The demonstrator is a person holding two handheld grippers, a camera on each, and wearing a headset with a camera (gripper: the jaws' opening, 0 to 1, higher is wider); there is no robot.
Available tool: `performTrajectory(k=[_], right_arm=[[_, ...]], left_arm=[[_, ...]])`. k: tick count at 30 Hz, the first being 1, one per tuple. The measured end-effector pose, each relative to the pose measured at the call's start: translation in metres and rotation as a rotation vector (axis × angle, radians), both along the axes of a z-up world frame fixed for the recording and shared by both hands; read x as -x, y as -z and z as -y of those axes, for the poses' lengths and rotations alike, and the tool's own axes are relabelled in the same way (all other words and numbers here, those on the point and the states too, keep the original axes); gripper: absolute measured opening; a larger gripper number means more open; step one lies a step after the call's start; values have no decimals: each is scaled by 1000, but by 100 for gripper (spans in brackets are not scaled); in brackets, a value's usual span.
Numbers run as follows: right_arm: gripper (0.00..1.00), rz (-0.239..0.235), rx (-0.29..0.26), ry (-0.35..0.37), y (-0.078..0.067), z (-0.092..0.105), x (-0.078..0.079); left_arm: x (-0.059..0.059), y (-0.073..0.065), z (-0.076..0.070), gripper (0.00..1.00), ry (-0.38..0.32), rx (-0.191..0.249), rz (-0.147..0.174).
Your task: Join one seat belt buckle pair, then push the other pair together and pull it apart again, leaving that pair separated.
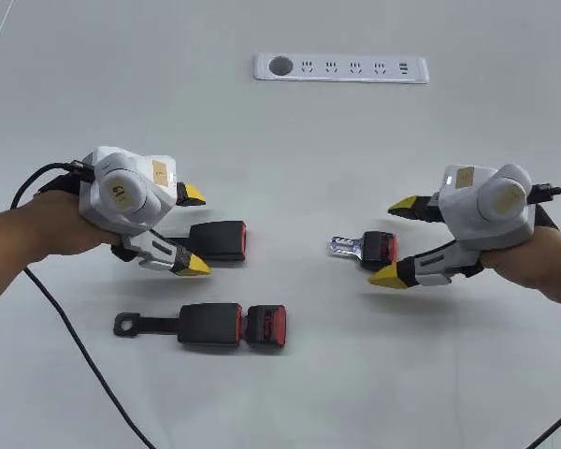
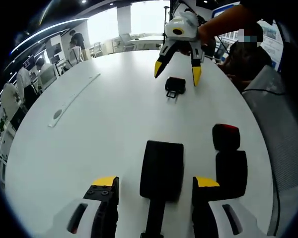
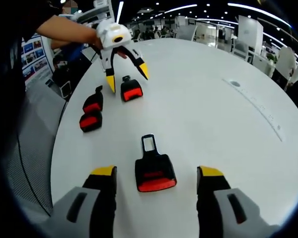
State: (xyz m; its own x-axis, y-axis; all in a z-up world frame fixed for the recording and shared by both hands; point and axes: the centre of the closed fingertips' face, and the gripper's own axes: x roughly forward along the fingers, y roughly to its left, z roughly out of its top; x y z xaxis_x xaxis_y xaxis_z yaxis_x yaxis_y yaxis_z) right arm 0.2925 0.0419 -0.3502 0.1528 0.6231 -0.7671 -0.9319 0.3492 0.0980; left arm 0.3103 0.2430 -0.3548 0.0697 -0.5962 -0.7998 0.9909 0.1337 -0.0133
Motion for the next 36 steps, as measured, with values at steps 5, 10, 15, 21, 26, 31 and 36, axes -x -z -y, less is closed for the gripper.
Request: performTrajectory(k=[5, 10, 15, 21, 26, 31, 36], right_arm=[[63, -10, 32, -27, 7, 0, 8], [56, -19, 57, -36, 13, 1, 12], [51, -2, 85, -53, 16, 3, 9], [37, 16, 98, -86, 16, 1, 4], [36, 21, 93, -133, 14, -2, 4], [35, 34, 99, -179, 13, -9, 7], [35, 45, 100, -197, 13, -11, 5]], left_arm=[[3, 8, -1, 58, 20, -18, -5], [6, 10, -3, 51, 43, -32, -7], [5, 10, -4, 50, 55, -31, 1], [3, 9, -3, 39, 93, -35, 5], [6, 10, -2, 33, 134, -36, 7], [4, 10, 0, 33, 160, -45, 8], [2, 10, 1, 33, 180, -54, 9]])
